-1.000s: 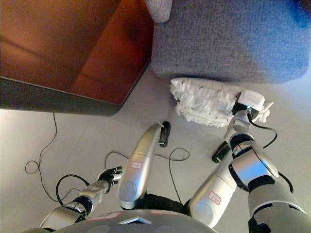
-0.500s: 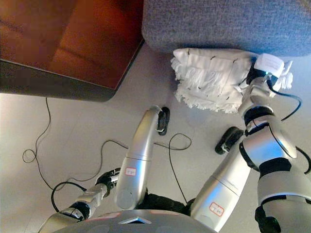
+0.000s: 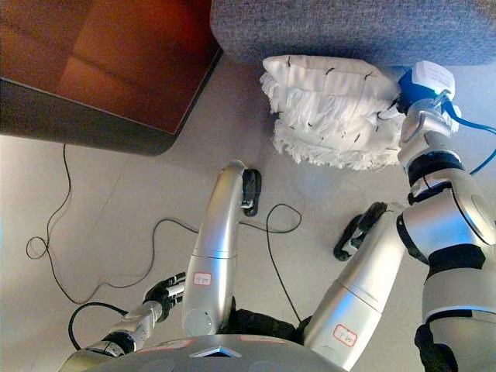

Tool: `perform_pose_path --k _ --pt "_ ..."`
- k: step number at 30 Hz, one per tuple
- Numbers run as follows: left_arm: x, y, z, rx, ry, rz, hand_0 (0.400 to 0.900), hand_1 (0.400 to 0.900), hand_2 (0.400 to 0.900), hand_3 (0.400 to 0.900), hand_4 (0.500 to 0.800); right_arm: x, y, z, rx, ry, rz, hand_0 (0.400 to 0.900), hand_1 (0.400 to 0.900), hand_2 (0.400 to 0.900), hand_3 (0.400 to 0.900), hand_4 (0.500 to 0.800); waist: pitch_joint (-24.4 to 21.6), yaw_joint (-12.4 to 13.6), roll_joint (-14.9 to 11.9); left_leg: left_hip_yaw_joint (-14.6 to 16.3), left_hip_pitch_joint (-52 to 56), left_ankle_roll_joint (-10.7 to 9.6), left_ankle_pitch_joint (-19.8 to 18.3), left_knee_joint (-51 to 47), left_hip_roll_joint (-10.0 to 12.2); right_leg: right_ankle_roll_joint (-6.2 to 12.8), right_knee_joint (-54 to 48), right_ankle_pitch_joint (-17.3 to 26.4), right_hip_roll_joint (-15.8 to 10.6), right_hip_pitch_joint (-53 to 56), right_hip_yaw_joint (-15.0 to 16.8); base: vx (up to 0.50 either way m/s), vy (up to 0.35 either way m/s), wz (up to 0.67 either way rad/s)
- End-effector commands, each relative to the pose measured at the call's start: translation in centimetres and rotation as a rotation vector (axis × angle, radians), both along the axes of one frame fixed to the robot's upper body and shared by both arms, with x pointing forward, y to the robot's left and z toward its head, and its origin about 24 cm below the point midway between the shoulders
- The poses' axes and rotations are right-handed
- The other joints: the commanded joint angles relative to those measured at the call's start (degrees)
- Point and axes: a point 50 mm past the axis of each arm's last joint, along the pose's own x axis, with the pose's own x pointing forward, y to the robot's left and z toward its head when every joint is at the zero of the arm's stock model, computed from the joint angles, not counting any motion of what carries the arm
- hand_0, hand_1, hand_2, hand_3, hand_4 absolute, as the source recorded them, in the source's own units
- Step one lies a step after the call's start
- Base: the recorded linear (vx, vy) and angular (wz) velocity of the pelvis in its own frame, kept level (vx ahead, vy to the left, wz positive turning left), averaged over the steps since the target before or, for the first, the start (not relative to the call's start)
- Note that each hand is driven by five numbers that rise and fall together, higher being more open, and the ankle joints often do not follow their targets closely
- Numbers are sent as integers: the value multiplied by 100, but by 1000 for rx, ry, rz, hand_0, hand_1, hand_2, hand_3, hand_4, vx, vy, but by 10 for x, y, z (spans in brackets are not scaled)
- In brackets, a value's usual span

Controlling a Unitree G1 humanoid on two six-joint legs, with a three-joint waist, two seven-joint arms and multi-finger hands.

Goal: Pick up the pillow and put it on the sofa.

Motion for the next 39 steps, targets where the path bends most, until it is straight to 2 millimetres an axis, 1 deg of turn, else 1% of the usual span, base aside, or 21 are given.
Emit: perform_pose_path --k 1,5,8,9,11,12,16,17,20,22,24,27,30,31,34,35,37,39 --pt "-36 32 -1 87 85 71 900 900 900 900 800 -2 2 -3 40 -58 55 400 400 400 400 500 114 48 14 158 793 211 -161 -297 118 -241 -870 794 -51 510 132 78 -17 0" --pt "-39 30 -2 95 100 63 900 900 900 900 800 -2 9 -9 56 -76 96 400 400 400 400 500 -16 23 -58 270 1265 154 89 -956 218 -124 -1509 1095 -65 887 -79 101 -6 0" --pt "-39 29 -3 95 109 63 900 900 900 900 800 -1 19 -14 71 -73 147 400 400 400 400 500 -130 24 -146 371 1918 94 391 -1906 255 -10 -2330 1432 -130 1405 -321 117 2 -5" --pt "-38 30 -3 89 119 55 900 900 900 900 800 0 24 -17 61 -67 182 400 400 400 400 500 -176 40 -197 413 2294 67 539 -2422 252 54 -2737 1594 -189 1709 -448 154 -6 -7" --pt "-38 32 -2 101 130 43 900 900 900 900 800 0 30 -22 53 -43 210 400 400 400 400 500 -244 71 -270 483 2868 21 774 -3223 243 127 -3308 1821 -269 2201 -634 207 -8 -9" --pt "-38 33 -2 113 141 36 900 900 900 900 800 -2 33 -27 49 -30 229 400 400 400 400 500 -313 96 -335 544 3249 9 916 -3696 237 159 -3652 1959 -334 2546 -782 258 -13 -7" --pt "-45 40 -1 140 194 8 900 900 900 900 800 -9 34 -35 31 2 276 400 400 400 400 500 -585 143 -556 751 4467 -42 1343 -5025 225 203 -4884 2342 -421 3832 -1314 246 -35 -3" --pt "-45 41 -1 143 199 3 900 900 900 900 800 -10 34 -35 32 2 287 400 400 400 400 500 -661 146 -599 783 4652 -2 1578 -5366 218 139 -5275 2562 -406 4067 -1466 173 -52 0" --pt "-51 46 0 161 231 3 900 900 900 900 800 -17 35 -39 47 20 334 400 400 400 400 500 -931 128 -808 828 5516 39 1782 -6149 138 190 -6267 2884 -322 5072 -1829 238 -81 -1" --pt "-56 50 0 172 258 7 900 900 900 900 800 -20 37 -37 57 30 372 400 400 400 400 500 -1144 92 -913 850 6003 57 1901 -6622 99 209 -6897 3046 -151 5650 -2004 251 -89 0" --pt "-61 51 -1 179 277 15 900 900 900 900 800 -22 40 -34 53 31 408 400 400 400 400 500 -1294 50 -975 910 6321 43 1996 -6964 79 248 -7312 3167 -18 5993 -2090 223 -59 -1" --pt "-74 52 -3 193 340 31 900 900 900 900 800 -23 49 -17 63 30 481 400 400 400 400 500 -1677 -25 -1105 1043 7002 -10 2206 -7791 76 301 -8191 3325 315 6701 -2231 260 -32 -5" --pt "-86 55 -3 203 380 34 900 900 900 900 800 -24 52 -2 94 10 524 400 400 400 400 500 -1950 -61 -1183 1113 7325 -34 2335 -8252 100 328 -8579 3451 447 6976 -2274 184 -3 -5" --pt "-89 55 -3 204 385 33 900 900 900 900 800 -25 52 0 103 5 529 400 400 400 400 500 -1986 -63 -1196 1119 7354 -34 2346 -8297 100 333 -8623 3463 463 7003 -2277 140 -13 -1" --pt "-112 60 -2 210 418 30 900 900 900 900 800 -27 48 15 180 -18 557 400 400 400 400 500 -2187 -36 -1299 1152 7642 -53 2416 -8693 113 375 -8996 3551 576 7272 -2346 142 -18 1" --pt "-114 61 -2 208 421 30 900 900 900 900 800 -27 47 18 190 -21 561 400 400 400 400 500 -2195 -34 -1305 1154 7677 -57 2425 -8728 116 380 -9036 3562 589 7310 -2357 132 -18 7" --pt "-120 63 -1 211 435 26 900 900 900 900 800 -26 43 32 234 -35 568 400 400 400 400 500 -2296 -12 -1356 1160 7754 -76 2421 -8829 127 389 -9207 3588 642 7437 -2416 118 -16 12" --pt "-124 64 -1 213 452 16 900 900 900 900 800 -24 40 41 269 -57 561 400 400 400 400 500 -2337 13 -1380 1123 7780 -79 2408 -8854 123 384 -9273 3592 671 7502 -2443 104 -22 13"
